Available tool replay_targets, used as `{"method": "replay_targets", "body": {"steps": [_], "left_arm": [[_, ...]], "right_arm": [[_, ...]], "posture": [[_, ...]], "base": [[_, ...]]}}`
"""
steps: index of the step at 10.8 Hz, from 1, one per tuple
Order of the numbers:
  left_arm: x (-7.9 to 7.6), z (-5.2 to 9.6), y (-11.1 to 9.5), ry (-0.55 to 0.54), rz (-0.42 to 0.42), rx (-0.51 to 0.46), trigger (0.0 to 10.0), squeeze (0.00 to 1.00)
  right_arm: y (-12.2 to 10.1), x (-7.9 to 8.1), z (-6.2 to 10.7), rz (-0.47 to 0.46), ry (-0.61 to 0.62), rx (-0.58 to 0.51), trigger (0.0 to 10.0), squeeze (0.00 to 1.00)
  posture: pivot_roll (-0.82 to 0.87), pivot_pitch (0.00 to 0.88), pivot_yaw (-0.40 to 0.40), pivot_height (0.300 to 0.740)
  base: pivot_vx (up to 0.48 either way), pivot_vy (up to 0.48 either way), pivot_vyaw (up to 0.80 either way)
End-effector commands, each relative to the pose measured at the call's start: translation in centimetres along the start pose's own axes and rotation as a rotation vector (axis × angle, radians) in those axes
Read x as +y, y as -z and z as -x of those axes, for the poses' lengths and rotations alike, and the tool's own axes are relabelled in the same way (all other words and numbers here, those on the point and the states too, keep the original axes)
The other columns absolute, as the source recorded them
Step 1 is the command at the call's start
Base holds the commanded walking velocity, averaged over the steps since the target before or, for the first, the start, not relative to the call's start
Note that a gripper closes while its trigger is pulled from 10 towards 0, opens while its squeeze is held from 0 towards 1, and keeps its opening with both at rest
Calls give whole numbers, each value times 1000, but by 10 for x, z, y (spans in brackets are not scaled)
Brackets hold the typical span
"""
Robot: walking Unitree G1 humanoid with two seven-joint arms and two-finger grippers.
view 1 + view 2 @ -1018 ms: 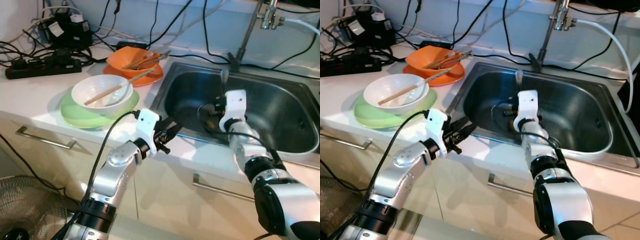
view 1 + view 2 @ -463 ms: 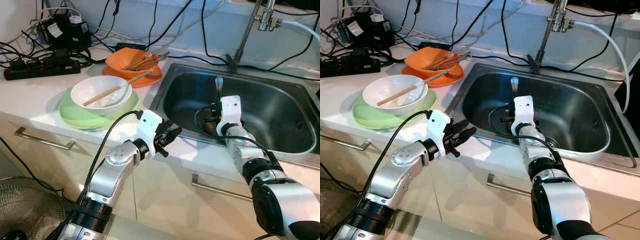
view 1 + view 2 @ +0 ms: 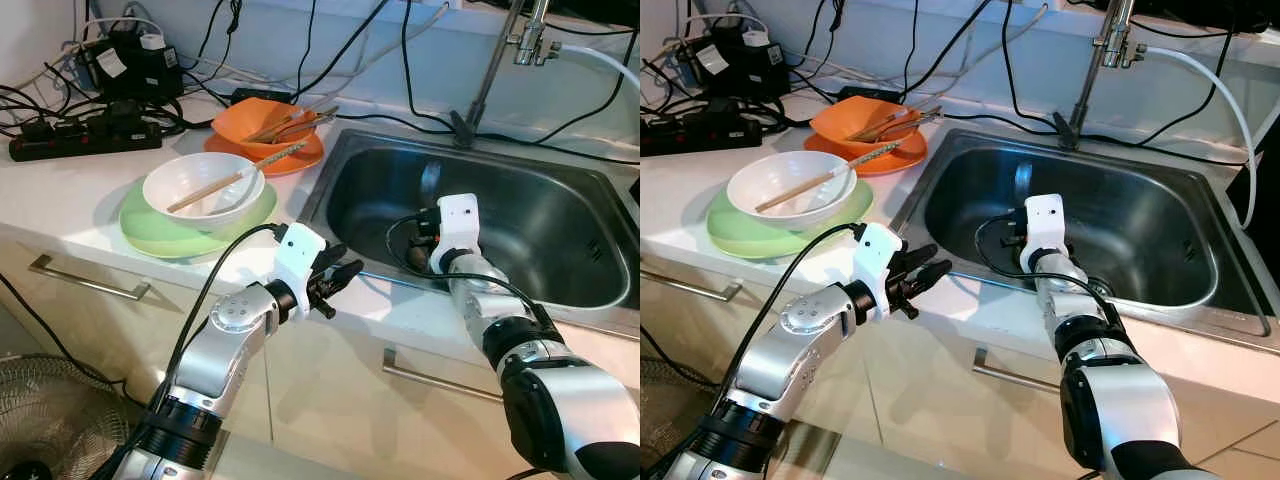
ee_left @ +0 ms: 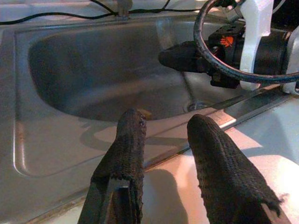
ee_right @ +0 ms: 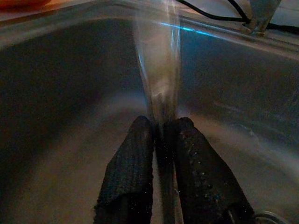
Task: Kitchen organization
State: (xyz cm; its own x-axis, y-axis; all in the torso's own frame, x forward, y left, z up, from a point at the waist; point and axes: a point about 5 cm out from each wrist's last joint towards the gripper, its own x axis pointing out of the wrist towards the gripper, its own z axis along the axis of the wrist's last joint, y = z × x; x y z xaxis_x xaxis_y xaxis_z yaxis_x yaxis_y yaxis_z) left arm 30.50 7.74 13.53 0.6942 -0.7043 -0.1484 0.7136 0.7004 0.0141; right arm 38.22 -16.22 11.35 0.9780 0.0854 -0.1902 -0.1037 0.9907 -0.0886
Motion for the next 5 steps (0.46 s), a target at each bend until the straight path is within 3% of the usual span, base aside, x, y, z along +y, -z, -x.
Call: {"method": "replay_targets", "body": {"steps": [1,5], "left_arm": [[-4,3,22,9,36,99,10000,0],[-3,2,22,3,34,98,10000,0]], "right_arm": [[5,1,0,6,-1,37,10000,0],[2,0,0,27,0,19,10000,0]], "posture": [[252,0,-52,740],[249,0,-54,740]], "base": [[0,0,0],[0,0,0]]}}
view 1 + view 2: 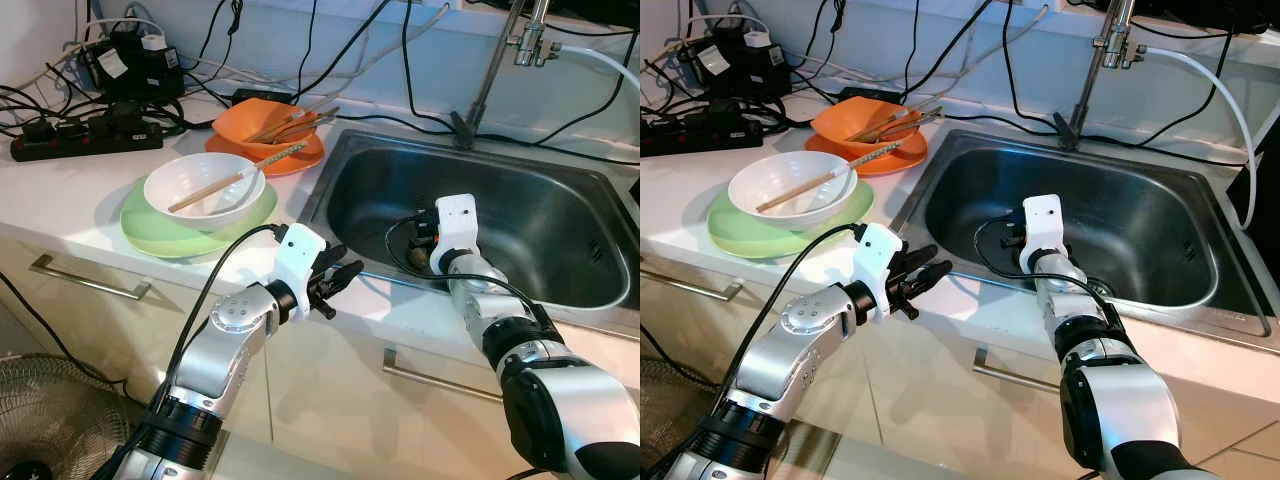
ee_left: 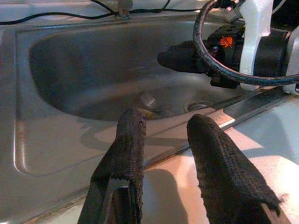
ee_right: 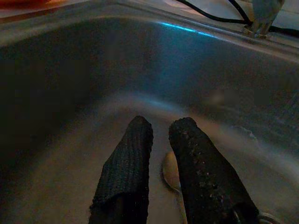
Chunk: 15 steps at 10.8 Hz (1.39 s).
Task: Kitchen organization
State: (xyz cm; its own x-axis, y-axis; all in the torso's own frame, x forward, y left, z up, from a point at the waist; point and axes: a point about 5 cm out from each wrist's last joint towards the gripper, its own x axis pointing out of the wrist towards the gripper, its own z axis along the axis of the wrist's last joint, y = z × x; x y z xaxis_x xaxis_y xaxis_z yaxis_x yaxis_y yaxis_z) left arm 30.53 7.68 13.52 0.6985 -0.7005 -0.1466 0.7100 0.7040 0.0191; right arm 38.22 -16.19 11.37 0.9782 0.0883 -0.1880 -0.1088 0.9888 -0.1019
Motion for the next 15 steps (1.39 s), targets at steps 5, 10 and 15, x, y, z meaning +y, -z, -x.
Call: {"method": "replay_targets", "body": {"steps": [5,10,15], "left_arm": [[13,-5,-9,-171,-137,-32,10000,0],[37,-7,-59,-340,-211,-228,10000,0],[67,17,-46,-574,-171,-219,10000,0]], "right_arm": [[-75,4,-3,-136,-136,-384,10000,0],[-38,51,25,-305,-428,-401,10000,0],[-18,62,33,-374,-444,-338,10000,0]], "posture": [[234,0,-62,740],[212,0,-60,740],[217,0,-59,740]], "base": [[0,0,0],[0,0,0],[0,0,0]]}}
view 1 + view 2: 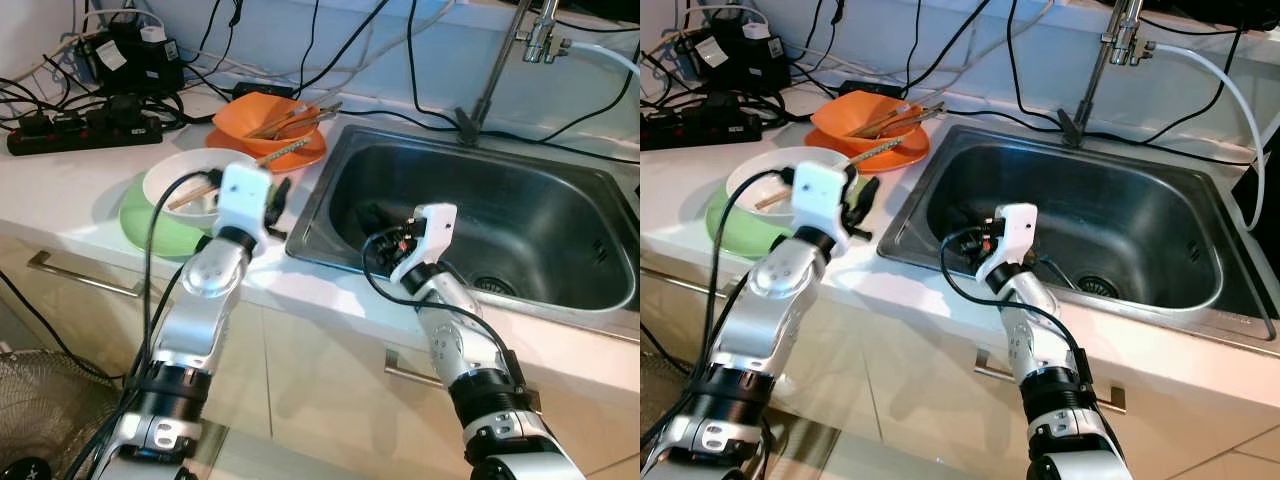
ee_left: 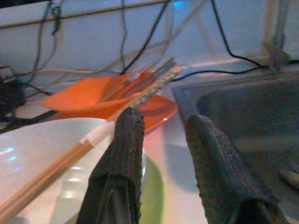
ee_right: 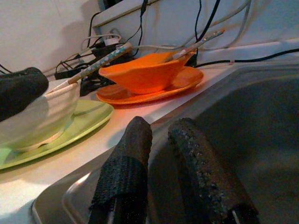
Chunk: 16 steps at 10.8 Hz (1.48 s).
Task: Kitchen organization
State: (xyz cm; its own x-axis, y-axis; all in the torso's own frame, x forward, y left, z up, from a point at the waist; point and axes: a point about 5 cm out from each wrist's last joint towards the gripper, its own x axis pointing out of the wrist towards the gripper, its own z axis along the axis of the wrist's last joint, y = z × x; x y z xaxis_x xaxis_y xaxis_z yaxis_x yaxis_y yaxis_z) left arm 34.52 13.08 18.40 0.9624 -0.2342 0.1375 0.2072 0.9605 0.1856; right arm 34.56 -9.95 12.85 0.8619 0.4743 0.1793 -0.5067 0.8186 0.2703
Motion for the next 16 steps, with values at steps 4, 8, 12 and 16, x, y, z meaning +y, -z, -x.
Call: {"method": "replay_targets", "body": {"steps": [4,8,12,16], "left_arm": [[10,11,6,-65,13,23,10000,0],[35,30,-14,-144,-52,-13,10000,0],[-19,21,-57,277,-175,-164,10000,0],[-27,33,-54,474,-287,-90,10000,0]], "right_arm": [[-5,2,-1,-9,1,-15,10000,0],[-9,3,-3,-10,-2,-22,10000,0],[-11,1,-5,-15,19,-37,10000,0],[-10,0,-4,-21,33,-39,10000,0]], "posture": [[223,0,-63,740],[243,0,-71,740],[234,0,-59,740],[233,0,-53,740]], "base": [[0,0,0],[0,0,0],[0,0,0],[0,0,0]]}}
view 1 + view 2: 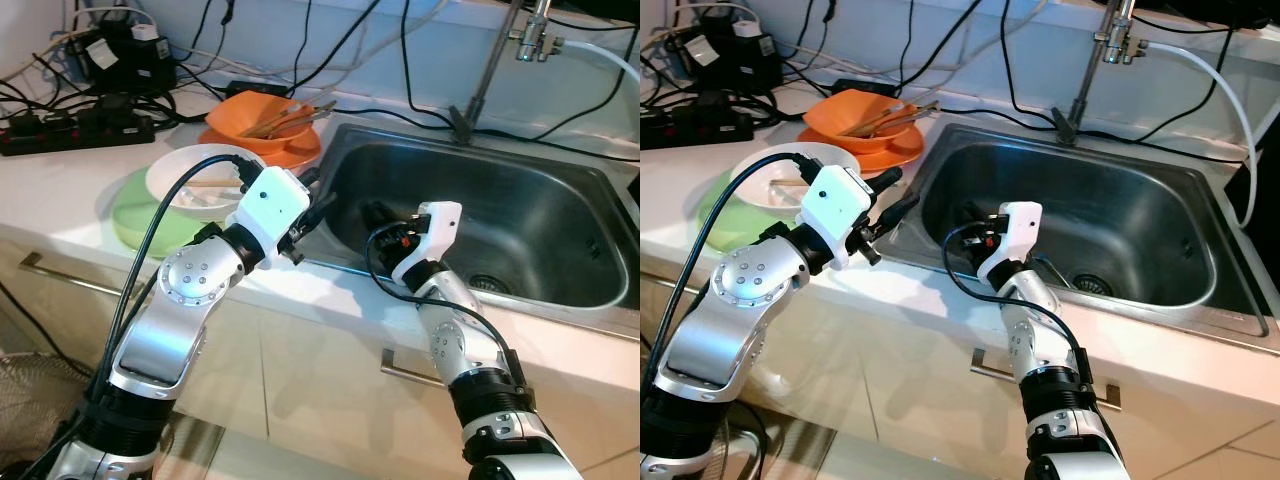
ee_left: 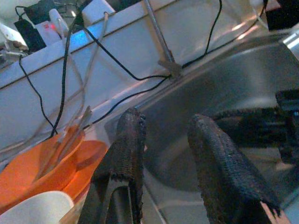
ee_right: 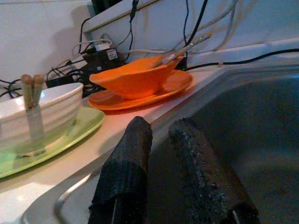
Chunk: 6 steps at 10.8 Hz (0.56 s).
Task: Kitchen organization
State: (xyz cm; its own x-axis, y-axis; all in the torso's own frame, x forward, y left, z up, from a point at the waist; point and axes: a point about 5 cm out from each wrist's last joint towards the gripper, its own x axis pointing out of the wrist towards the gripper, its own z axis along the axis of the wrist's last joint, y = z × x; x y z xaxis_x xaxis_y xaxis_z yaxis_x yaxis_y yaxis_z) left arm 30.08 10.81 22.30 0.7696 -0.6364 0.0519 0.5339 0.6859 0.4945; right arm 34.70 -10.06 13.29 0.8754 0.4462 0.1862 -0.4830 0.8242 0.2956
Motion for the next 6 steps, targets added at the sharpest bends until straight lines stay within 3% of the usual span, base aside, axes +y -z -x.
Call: {"method": "replay_targets", "body": {"steps": [1,3,6], "left_arm": [[1,-2,-7,10,-69,-2,10000,0],[10,-7,0,-50,-186,53,10000,0],[15,-22,10,-122,-282,91,10000,0]], "right_arm": [[-5,0,-2,-1,8,-23,10000,0],[-5,-1,-2,-2,12,-21,10000,0],[-5,-1,-2,-1,14,-20,10000,0]], "posture": [[235,0,-54,740],[236,0,-56,740],[225,0,-55,740]], "base": [[0,0,0],[0,0,0],[0,0,0]]}}
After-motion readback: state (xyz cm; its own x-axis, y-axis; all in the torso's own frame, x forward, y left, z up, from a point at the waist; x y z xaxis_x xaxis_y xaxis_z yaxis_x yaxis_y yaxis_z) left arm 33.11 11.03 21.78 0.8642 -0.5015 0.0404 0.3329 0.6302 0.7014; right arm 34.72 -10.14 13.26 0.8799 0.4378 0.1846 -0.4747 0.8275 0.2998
